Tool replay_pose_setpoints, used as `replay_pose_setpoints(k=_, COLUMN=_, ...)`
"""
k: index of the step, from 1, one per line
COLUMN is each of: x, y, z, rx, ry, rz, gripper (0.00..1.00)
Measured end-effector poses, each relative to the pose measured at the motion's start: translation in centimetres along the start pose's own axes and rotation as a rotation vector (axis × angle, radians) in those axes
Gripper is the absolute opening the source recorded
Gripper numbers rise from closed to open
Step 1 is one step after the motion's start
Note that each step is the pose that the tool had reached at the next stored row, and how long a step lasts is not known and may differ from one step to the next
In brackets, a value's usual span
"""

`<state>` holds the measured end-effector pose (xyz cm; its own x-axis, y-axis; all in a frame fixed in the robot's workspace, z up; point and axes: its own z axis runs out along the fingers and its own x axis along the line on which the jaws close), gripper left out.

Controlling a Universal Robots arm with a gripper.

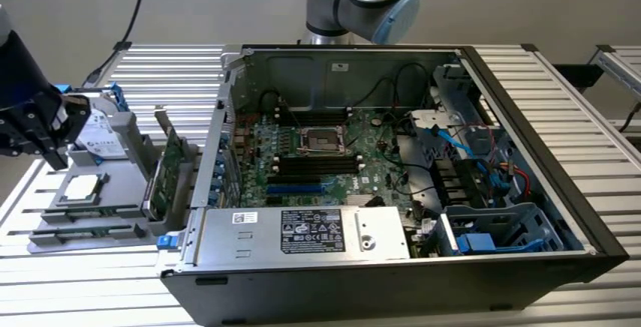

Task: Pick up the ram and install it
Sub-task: 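Pick up the ram and move it above insertion slot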

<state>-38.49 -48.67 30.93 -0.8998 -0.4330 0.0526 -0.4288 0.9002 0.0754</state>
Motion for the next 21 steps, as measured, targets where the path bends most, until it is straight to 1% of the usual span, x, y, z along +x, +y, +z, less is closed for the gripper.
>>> replay_pose_setpoints(k=16, x=-0.1, y=-0.12, z=1.57, rx=0.0153, ry=0.022, rz=-0.29, gripper=0.11)
replay_pose_setpoints(k=21, x=-0.1, y=-0.14, z=1.88, rx=0.02, ry=0.0289, rz=-0.379, gripper=0.11)
